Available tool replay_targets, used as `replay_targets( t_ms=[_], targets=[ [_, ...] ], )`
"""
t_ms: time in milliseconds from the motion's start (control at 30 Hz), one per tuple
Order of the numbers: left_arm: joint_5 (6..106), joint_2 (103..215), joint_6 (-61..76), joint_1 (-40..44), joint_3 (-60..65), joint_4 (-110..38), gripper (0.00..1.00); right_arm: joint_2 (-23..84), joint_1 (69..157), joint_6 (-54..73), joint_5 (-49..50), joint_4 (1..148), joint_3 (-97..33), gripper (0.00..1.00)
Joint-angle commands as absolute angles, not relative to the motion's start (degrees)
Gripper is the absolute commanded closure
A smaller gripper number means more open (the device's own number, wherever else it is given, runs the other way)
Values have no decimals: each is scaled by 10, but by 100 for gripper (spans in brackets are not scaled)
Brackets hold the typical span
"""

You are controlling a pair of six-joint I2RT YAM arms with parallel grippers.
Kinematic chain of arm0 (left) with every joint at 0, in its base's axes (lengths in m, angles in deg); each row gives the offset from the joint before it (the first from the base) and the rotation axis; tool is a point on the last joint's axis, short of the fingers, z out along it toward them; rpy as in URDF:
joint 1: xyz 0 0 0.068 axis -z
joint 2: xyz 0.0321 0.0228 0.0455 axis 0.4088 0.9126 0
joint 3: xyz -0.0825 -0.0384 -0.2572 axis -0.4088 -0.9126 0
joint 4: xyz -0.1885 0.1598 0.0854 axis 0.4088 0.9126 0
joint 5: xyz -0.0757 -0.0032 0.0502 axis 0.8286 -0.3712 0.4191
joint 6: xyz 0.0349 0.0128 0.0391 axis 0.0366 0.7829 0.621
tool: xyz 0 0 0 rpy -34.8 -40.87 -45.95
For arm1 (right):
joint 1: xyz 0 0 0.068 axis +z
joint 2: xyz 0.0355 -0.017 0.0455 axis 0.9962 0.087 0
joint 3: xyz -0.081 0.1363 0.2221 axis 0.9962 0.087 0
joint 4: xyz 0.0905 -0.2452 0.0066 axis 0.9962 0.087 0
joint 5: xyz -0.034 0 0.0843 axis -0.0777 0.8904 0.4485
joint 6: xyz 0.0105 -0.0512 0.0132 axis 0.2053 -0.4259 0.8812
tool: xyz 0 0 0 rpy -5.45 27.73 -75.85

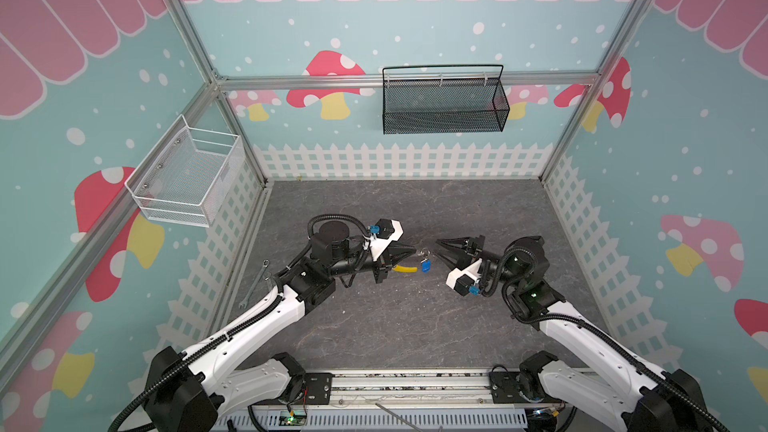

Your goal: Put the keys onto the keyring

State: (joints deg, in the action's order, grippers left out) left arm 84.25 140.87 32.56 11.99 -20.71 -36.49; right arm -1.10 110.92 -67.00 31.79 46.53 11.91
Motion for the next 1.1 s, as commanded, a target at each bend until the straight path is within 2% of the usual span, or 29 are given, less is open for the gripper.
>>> replay_targets(
  t_ms=[0,367,833,1067],
  targets=[
    [864,1411,317,117,-186,-377,100,-6,1109,-732,354,515,90,69],
    [874,1419,321,116,-170,-359,100,-12,1110,-787,368,624,67,69],
    [890,1435,306,116,-159,-358,100,-6,1133,-840,341,638,68,69],
    [909,1445,305,116,-150,-343,100,-7,1136,-840,326,619,72,75]
  ],
)
